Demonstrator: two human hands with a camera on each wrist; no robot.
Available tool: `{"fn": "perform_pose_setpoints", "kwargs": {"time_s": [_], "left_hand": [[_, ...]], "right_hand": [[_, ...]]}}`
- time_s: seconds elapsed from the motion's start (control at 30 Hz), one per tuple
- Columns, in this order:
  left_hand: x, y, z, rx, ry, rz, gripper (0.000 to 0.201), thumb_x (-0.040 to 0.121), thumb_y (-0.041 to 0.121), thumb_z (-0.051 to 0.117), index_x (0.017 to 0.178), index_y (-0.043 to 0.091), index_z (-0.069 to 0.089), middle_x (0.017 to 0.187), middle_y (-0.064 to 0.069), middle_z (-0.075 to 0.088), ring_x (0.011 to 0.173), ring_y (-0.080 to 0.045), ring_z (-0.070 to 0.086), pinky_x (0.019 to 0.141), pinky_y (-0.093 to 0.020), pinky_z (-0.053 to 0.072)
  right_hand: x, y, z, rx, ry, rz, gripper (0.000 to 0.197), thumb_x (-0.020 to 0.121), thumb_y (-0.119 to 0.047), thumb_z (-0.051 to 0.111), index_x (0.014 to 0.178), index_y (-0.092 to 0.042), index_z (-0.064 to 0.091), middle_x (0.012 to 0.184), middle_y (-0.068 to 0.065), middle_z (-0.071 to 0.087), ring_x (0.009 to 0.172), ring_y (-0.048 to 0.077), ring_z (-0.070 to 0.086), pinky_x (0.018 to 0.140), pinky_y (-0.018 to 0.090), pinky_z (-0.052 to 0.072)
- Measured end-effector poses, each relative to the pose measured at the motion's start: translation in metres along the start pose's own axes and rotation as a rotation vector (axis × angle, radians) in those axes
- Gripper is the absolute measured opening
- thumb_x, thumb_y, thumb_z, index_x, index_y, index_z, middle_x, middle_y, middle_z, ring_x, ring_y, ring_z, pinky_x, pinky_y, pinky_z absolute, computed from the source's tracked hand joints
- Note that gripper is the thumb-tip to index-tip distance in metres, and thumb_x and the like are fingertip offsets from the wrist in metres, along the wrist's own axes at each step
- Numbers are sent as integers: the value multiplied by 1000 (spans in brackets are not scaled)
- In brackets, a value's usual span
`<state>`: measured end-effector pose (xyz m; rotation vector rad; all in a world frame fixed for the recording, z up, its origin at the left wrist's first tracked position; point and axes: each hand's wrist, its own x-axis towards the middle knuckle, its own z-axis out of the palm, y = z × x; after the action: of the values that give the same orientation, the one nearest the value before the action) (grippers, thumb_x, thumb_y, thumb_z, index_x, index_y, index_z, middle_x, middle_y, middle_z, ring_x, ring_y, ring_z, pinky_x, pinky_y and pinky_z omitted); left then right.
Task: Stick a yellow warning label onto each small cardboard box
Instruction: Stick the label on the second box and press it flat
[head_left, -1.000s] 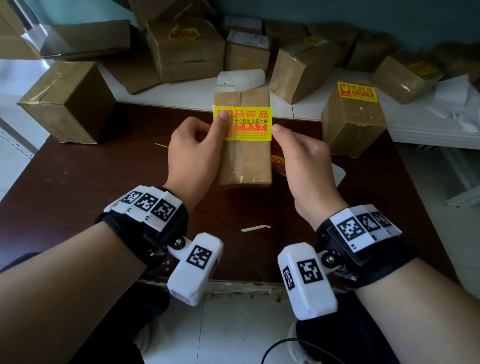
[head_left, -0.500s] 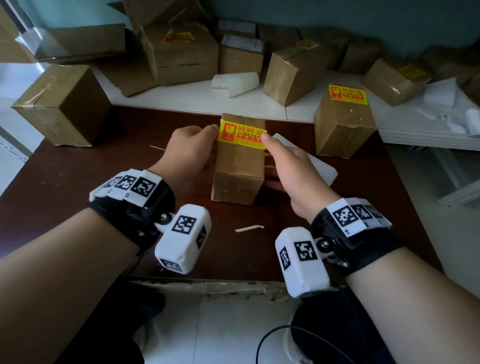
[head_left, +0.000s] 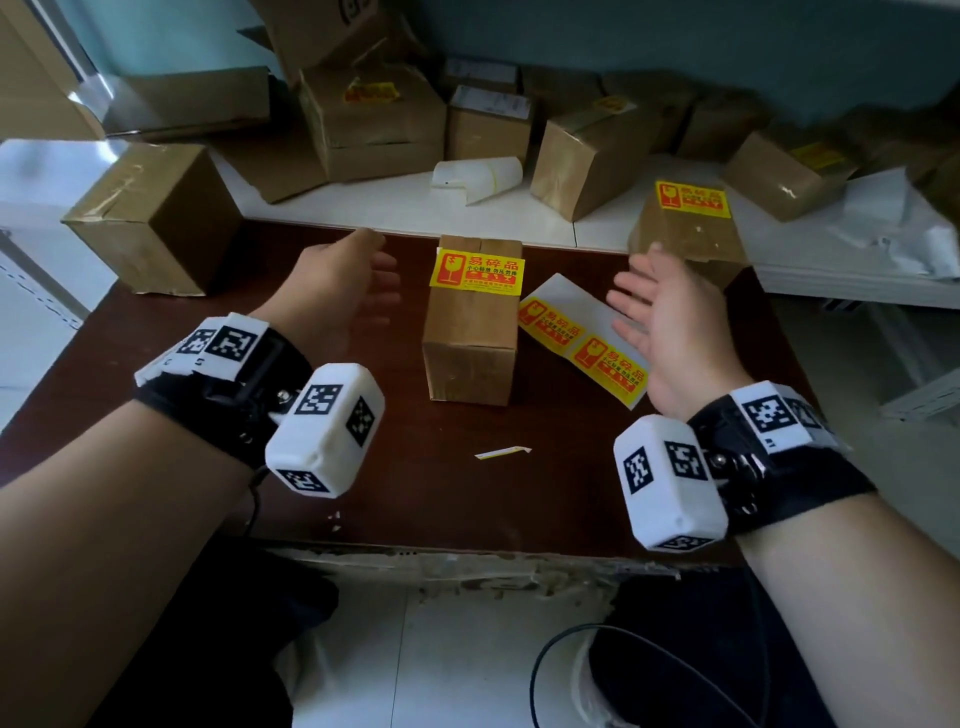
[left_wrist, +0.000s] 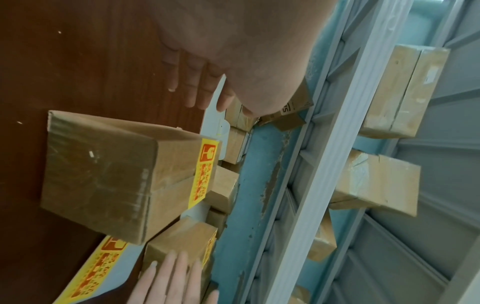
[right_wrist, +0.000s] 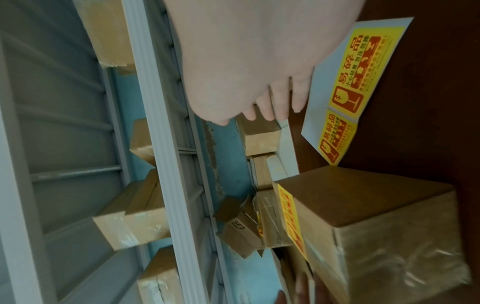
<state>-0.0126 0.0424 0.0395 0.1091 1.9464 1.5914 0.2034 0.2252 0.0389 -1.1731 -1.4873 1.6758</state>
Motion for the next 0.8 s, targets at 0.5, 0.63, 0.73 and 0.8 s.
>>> {"fn": "perform_pose_setpoints", "kwargs": {"time_s": [0.5, 0.63, 0.73, 0.8], "left_hand": [[-27, 0, 32, -28, -93, 16, 40, 103, 52, 58, 112, 20, 79, 96, 2, 80, 79, -17, 70, 72, -32, 50], [-34, 10, 30, -186, -158, 64, 49, 107, 53, 51, 125, 17, 77, 113, 1, 85, 111, -19, 77, 108, -44, 51], [-37, 13, 40, -252, -216, 121, 54, 106, 58, 50, 135, 20, 75, 130, 2, 81, 128, -21, 72, 122, -53, 40], [-33, 16, 51, -278, -279, 137, 57, 106, 60, 48, 139, 22, 73, 136, 4, 78, 134, -22, 68, 124, -58, 36]], "right_hand": [[-54, 12, 67, -174, -427, 13, 53, 102, -74, 51, 139, -40, 69, 129, -22, 75, 112, -9, 68, 100, 29, 49], [-48, -1, 66, -82, -359, -68, 98, 75, -92, 52, 159, -43, 53, 162, -15, 56, 151, 9, 49, 129, 50, 34], [-40, -10, 60, 9, -315, -92, 98, 77, -90, 53, 161, -41, 50, 165, -14, 54, 155, 11, 45, 131, 53, 29], [-30, -14, 55, 50, -304, -91, 81, 88, -84, 51, 156, -41, 56, 156, -15, 63, 147, 9, 53, 127, 52, 34]]}}
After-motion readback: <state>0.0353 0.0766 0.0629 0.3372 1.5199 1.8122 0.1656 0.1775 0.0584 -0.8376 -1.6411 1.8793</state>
